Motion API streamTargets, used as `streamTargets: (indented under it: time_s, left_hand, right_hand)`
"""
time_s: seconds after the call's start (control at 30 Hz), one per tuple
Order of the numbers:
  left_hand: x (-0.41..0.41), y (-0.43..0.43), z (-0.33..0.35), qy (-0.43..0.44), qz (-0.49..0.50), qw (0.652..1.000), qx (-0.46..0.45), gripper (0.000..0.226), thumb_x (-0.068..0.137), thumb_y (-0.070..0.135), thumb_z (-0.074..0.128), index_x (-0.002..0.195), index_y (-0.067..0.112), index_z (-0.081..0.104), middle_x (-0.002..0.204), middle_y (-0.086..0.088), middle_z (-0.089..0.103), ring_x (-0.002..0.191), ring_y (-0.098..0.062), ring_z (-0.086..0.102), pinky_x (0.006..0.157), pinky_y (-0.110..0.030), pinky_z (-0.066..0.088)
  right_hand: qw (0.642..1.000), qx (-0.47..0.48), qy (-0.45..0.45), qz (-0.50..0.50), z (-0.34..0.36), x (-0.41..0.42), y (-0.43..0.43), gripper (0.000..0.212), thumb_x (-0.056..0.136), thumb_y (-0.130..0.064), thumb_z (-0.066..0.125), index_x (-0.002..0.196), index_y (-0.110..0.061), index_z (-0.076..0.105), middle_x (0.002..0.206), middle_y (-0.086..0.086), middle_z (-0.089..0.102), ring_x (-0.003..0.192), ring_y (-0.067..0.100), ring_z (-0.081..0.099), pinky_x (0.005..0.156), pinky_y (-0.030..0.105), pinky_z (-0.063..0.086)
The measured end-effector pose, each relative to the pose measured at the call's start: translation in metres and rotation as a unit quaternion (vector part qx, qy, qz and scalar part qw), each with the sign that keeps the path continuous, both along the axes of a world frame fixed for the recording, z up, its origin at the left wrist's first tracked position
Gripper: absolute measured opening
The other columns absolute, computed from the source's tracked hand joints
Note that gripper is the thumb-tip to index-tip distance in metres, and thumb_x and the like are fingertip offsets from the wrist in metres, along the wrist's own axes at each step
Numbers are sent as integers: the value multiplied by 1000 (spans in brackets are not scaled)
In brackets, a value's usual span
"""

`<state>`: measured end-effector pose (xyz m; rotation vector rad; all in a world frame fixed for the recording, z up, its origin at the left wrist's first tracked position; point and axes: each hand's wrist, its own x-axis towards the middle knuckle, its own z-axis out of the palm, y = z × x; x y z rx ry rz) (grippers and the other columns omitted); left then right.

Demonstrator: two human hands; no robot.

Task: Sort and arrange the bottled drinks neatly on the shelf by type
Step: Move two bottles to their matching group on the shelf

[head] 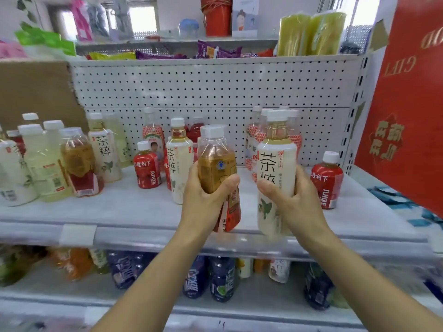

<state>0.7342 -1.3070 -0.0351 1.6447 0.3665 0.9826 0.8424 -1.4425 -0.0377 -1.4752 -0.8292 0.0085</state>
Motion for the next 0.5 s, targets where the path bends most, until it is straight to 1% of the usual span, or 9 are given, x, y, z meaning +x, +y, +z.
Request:
streamTargets:
  time_s: [0.03, 0.13, 0.23, 0.3, 0.4, 0.43, 0.5]
  left_hand:
    - [-10, -4, -3, -2, 2, 1000, -6, 58, 73, 49, 75, 124, 35, 51, 111, 15, 67, 98, 3, 65, 81, -23, 51]
    - [-35, -14, -11, 4, 7, 1000, -21, 61, 73, 50, 76, 126, 34, 52, 115, 12, 68, 102, -2, 67, 84, -27, 53]
    - [-63, -21, -21, 6, 17, 999, -44, 61, 74, 47, 75, 129, 33, 52, 112, 14, 70, 99, 0, 68, 82, -25, 54]
    - [-82, -22, -26, 14, 31, 998, -58, 59, 71, 49, 74, 125, 34, 54, 108, 15, 71, 95, 2, 68, 78, -23, 53]
    - [-110, -15, -35, 24, 63, 995, -75, 54, 68, 53, 74, 116, 37, 55, 104, 15, 71, 92, 1, 69, 77, -26, 54]
    - [-120, -12, -37, 28, 71, 994, -79, 52, 69, 53, 74, 115, 38, 55, 104, 15, 71, 91, 2, 69, 77, -27, 54]
    - [-140, -1, -41, 31, 83, 992, -88, 49, 73, 49, 76, 116, 38, 56, 105, 14, 71, 91, 2, 69, 77, -28, 55]
  right_hand:
    - [1000, 1, 3, 4, -1, -8, -3, 61, 68, -52, 71, 121, -31, 50, 110, -13, 64, 94, -2, 64, 62, 12, 53]
    - [1000, -6, 5, 20, -7, -30, -7, 58, 68, -53, 70, 118, -32, 50, 106, -13, 65, 88, -6, 64, 62, 12, 53]
    - [998, 1, 23, 50, -15, -52, -8, 43, 76, -40, 74, 112, -32, 52, 102, -12, 66, 82, -6, 65, 59, 10, 52]
    - [997, -1, 37, 67, -20, -67, -5, 38, 80, -33, 75, 111, -29, 53, 100, -9, 67, 79, -3, 67, 58, 13, 53]
    - [995, -14, 48, 82, -27, -91, 7, 47, 74, -44, 75, 113, -27, 54, 100, -6, 68, 82, 6, 69, 62, 24, 58]
    - [995, -17, 52, 88, -28, -99, 13, 48, 74, -45, 74, 114, -28, 54, 100, -7, 68, 83, 5, 68, 62, 24, 58]
    - [994, -29, 46, 96, -30, -117, 26, 45, 80, -41, 73, 117, -28, 53, 102, -11, 67, 83, -1, 66, 60, 17, 54]
